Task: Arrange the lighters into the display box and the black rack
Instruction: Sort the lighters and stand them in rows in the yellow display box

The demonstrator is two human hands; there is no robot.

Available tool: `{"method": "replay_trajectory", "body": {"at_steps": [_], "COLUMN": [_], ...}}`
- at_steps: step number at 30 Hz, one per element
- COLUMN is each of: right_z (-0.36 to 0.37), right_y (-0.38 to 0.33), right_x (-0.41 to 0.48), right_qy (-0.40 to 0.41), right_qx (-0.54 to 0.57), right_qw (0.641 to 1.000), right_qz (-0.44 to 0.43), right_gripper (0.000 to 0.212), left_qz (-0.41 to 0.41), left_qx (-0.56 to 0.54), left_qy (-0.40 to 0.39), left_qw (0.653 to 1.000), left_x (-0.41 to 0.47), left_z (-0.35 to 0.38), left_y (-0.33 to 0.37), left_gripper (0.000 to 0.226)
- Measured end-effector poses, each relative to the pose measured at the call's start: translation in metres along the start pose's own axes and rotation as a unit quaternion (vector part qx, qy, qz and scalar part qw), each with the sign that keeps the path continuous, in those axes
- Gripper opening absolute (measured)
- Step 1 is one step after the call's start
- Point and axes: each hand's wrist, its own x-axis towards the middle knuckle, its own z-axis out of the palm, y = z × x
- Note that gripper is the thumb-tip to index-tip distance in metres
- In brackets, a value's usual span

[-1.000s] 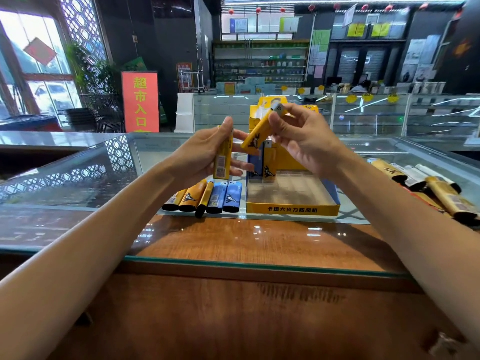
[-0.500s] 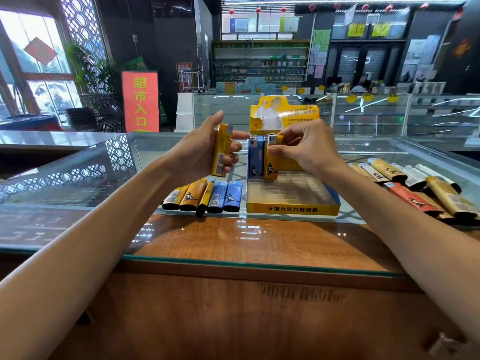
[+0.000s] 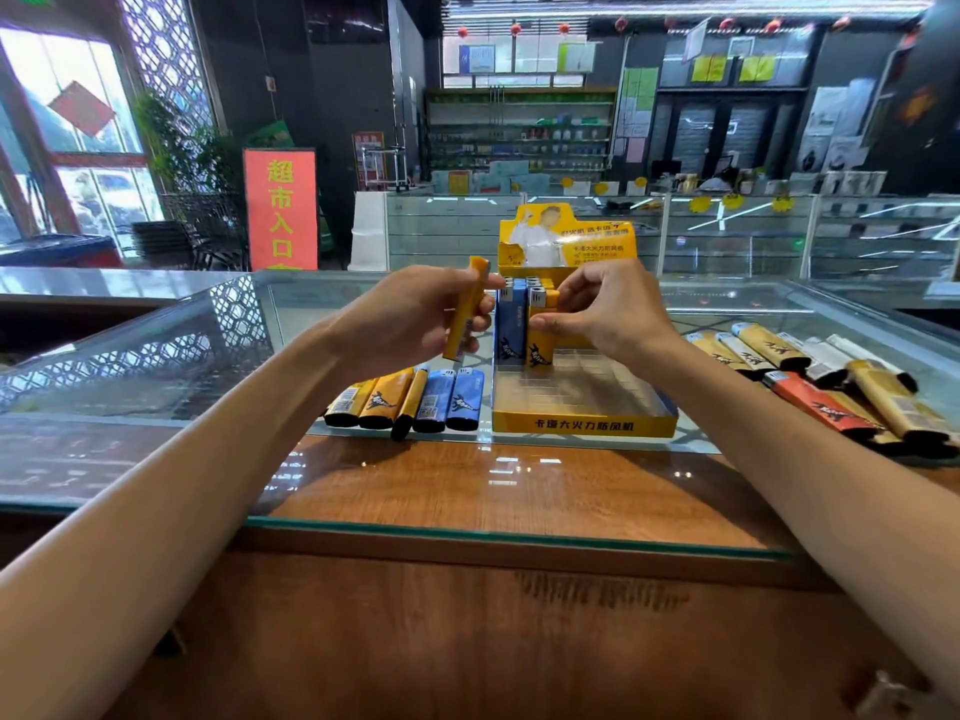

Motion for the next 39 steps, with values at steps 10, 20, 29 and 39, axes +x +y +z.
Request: {"method": "replay_trajectory", "body": {"at_steps": [10, 20, 29, 39], "right_z": [-0.008, 0.004, -0.028, -0.024], "right_y": [-0.013, -0.027, -0.007, -0.006], "right_x": [-0.002, -0.007, 0.002, 0.001], "right_qy": [0.043, -0.091, -0.070, -0.082], "right_qx": [0.030, 0.152, 0.121, 0.036], "right_qw": [0.997, 0.980, 0.989, 0.993], "right_qz": [-0.063, -0.093, -0.045, -0.072], "right_gripper": [0.021, 0.011, 0.020, 0.017], "left_qz": [0.148, 0.227, 0.152, -0.035], "left_qx": [0.188, 0.306, 0.226, 0.440], "left_qy": [0.108, 0.144, 0.286, 0.395], "left_qw": [0.965, 0.913, 0.919, 0.806], "left_x": [-0.006, -0.007, -0.013, -0.068], "left_z": [0.005, 0.018, -0.019, -0.075], "left_y": [-0.004, -0.005, 0.002, -0.014], "left_gripper": [0.027, 0.033, 0.015, 0.054]}}
